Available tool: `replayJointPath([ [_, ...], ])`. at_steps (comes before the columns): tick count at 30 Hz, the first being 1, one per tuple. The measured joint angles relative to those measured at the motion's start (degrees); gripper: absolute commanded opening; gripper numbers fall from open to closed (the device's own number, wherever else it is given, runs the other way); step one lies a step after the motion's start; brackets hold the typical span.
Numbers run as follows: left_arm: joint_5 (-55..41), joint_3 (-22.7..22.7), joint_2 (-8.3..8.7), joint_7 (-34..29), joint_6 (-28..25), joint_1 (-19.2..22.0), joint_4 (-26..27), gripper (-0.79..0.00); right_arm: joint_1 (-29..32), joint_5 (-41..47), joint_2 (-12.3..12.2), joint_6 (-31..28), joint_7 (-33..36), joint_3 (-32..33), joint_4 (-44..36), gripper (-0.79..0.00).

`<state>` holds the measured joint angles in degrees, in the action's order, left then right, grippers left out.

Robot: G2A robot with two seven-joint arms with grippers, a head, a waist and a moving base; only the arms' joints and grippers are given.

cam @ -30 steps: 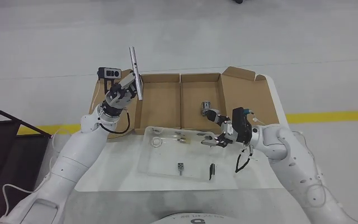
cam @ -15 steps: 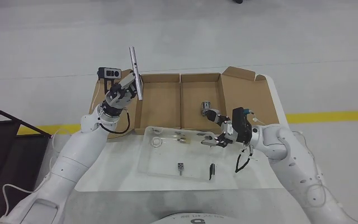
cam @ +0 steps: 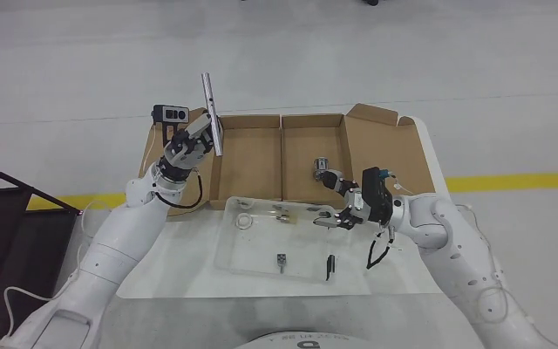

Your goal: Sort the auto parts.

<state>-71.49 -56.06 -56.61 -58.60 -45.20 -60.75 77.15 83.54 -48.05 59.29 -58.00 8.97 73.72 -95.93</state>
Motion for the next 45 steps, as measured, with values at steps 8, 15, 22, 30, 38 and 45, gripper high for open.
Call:
replayJointPath([
  [8,16.24,-2.43,-0.54,11.45,-1.82,1.19,-5.91,-0.785,0.00,0.00,0.00,0.00,0.00,0.00,0.00,0.000],
  [15,36.99,-1.66,-1.62,22.83,-1.65,4.08,-12.81,-0.785,0.00,0.00,0.00,0.00,0.00,0.00,0.00,0.000],
  [22,57.35,1.40,-3.22,32.74,3.74,7.20,-16.50,-0.785,0.00,0.00,0.00,0.00,0.00,0.00,0.00,0.000],
  [30,71.60,5.57,-5.44,37.92,10.50,10.80,-21.60,-0.785,0.00,0.00,0.00,0.00,0.00,0.00,0.00,0.000],
  [38,73.86,9.85,-8.30,35.60,15.66,14.15,-27.73,-0.785,0.00,0.00,0.00,0.00,0.00,0.00,0.00,0.000],
  [45,73.77,12.59,-10.81,34.09,19.10,16.35,-33.16,-0.785,0.00,0.00,0.00,0.00,0.00,0.00,0.00,0.000],
])
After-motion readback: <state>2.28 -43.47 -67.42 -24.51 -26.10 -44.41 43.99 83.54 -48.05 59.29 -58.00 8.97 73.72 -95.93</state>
